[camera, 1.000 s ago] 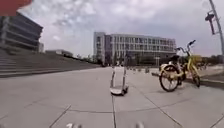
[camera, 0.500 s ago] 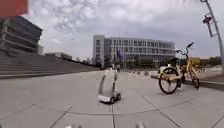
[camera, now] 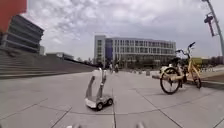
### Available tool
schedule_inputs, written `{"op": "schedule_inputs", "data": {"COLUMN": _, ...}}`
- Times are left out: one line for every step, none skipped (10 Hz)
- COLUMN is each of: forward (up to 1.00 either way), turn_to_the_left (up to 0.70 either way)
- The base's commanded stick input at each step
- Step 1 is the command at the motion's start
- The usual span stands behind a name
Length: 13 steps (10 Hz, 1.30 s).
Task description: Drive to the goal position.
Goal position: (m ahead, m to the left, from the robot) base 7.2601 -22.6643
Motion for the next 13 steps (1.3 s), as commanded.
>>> {"op": "schedule_inputs", "data": {"forward": 0.00, "turn_to_the_left": 0.70}}
{"op": "schedule_inputs", "data": {"forward": 0.00, "turn_to_the_left": 0.70}}
{"op": "schedule_inputs", "data": {"forward": 0.00, "turn_to_the_left": 0.70}}
{"op": "schedule_inputs", "data": {"forward": 0.00, "turn_to_the_left": 0.63}}
{"op": "schedule_inputs", "data": {"forward": 0.00, "turn_to_the_left": -0.68}}
{"op": "schedule_inputs", "data": {"forward": 0.00, "turn_to_the_left": -0.36}}
{"op": "schedule_inputs", "data": {"forward": 0.00, "turn_to_the_left": -0.05}}
{"op": "schedule_inputs", "data": {"forward": 0.00, "turn_to_the_left": 0.00}}
{"op": "schedule_inputs", "data": {"forward": 0.00, "turn_to_the_left": 0.00}}
{"op": "schedule_inputs", "data": {"forward": 0.00, "turn_to_the_left": 0.00}}
{"op": "schedule_inputs", "data": {"forward": 0.00, "turn_to_the_left": 0.00}}
{"op": "schedule_inputs", "data": {"forward": 0.00, "turn_to_the_left": 0.00}}
{"op": "schedule_inputs", "data": {"forward": 0.00, "turn_to_the_left": 0.00}}
